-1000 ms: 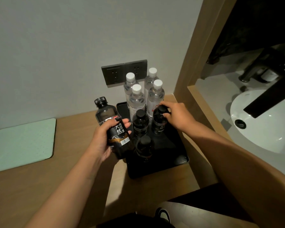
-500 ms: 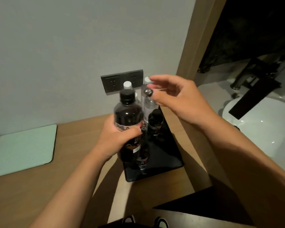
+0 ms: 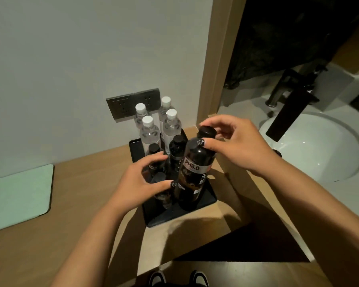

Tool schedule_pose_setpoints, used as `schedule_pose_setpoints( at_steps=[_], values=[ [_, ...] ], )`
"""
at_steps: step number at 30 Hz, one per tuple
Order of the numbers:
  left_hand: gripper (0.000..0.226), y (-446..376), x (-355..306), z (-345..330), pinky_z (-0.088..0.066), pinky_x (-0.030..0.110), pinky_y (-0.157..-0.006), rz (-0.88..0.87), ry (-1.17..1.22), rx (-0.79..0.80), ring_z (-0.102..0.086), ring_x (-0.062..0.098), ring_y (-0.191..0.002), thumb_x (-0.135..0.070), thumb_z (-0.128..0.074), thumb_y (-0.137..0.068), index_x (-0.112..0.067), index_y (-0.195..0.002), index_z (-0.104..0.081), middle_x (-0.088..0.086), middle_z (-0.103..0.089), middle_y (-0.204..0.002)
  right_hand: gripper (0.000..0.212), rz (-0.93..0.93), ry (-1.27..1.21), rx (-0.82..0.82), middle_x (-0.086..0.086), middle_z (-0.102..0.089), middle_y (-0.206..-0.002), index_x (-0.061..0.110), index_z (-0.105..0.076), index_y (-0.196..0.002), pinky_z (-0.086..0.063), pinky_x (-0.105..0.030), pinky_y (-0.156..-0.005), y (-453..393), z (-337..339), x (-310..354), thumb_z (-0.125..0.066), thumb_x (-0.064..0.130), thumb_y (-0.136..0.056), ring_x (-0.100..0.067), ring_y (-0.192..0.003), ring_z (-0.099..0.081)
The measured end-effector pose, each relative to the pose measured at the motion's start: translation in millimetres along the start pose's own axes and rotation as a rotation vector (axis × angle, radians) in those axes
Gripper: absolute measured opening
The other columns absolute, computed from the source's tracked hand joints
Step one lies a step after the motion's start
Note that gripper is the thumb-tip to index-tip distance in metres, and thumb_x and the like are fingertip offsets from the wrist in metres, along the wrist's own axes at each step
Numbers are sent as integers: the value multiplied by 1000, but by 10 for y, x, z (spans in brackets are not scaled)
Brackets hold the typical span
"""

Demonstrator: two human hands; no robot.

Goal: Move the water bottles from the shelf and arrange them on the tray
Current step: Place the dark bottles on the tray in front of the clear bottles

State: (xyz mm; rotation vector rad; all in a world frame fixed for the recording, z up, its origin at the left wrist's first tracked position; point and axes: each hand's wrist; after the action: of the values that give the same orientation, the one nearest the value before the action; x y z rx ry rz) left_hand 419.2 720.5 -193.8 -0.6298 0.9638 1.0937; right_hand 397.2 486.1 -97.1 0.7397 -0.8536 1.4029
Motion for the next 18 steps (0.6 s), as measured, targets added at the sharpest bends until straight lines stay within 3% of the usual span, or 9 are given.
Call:
schedule_pose_setpoints(
  at_steps=[2, 4, 7, 10, 12, 14, 18],
  values=[
    [56, 17, 162, -111, -37, 36, -110, 57, -70, -23, -44, 1, -129, -23, -80, -74, -41, -122, -58, -17, -52, -137, 30, -34, 67, -10, 10, -67, -99, 24, -67, -106, -46, -6, -67, -18, 35, -113, -74, 14, -78, -2, -91, -62],
    [50, 5, 285, -255, -39, 31, -109, 60, -137, -13, -45, 1, -125, -19, -77, -78, -37, -121, -59, -13, -54, -135, 28, -29, 173, 12, 9, -66, -99, 25, -66, -103, -41, -8, -71, -47, -14, -242, -75, 16, -78, -5, -92, -61],
    [34, -83, 381, -336, -42, 20, -94, 49, -268, -58, -54, 3, -112, -19, -74, -81, -31, -112, -66, -13, -61, -121, 26, -27, 265, 91, 7, -64, -99, 27, -61, -98, -43, -15, -76, -112, -160, -461, -74, 16, -79, -10, -95, -59],
    [31, -215, 423, -265, -49, 25, -85, 71, -315, -73, -61, 8, -98, -21, -73, -82, -31, -111, -67, -8, -67, -112, 25, -63, 314, 109, 3, -64, -99, 26, -59, -95, -50, -29, -82, -198, -296, -701, -74, 15, -79, -15, -96, -60],
    [32, -298, 441, -220, -55, 32, -81, 92, -319, -83, -65, 14, -89, -22, -75, -81, -31, -111, -68, -1, -70, -103, 25, -80, 312, 112, 2, -64, -99, 25, -58, -94, -48, -27, -80, -234, -376, -827, -74, 13, -79, -16, -96, -60],
    [35, -351, 460, -200, -54, 28, -76, 99, -338, -127, -65, 12, -83, -24, -78, -77, -28, -111, -70, -2, -71, -97, 24, -85, 295, 134, 2, -64, -101, 22, -59, -97, -44, -23, -78, -266, -481, -910, -73, 12, -80, -14, -97, -59],
    [40, -404, 478, -224, -51, 23, -70, 99, -407, -232, -65, 10, -73, -30, -81, -73, -28, -112, -71, -1, -73, -84, 26, -77, 267, 159, -1, -65, -104, 17, -61, -104, -50, -30, -87, -343, -681, -997, -72, 10, -81, -16, -98, -60]
  ],
)
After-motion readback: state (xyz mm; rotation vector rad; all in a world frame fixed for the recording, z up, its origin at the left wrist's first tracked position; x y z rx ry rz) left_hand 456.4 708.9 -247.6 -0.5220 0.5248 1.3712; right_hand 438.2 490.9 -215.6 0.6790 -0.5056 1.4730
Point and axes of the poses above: each hand's wrist, its own y-axis away from the middle knuckle, its own z-axis out of the back of the hand, x = y × z
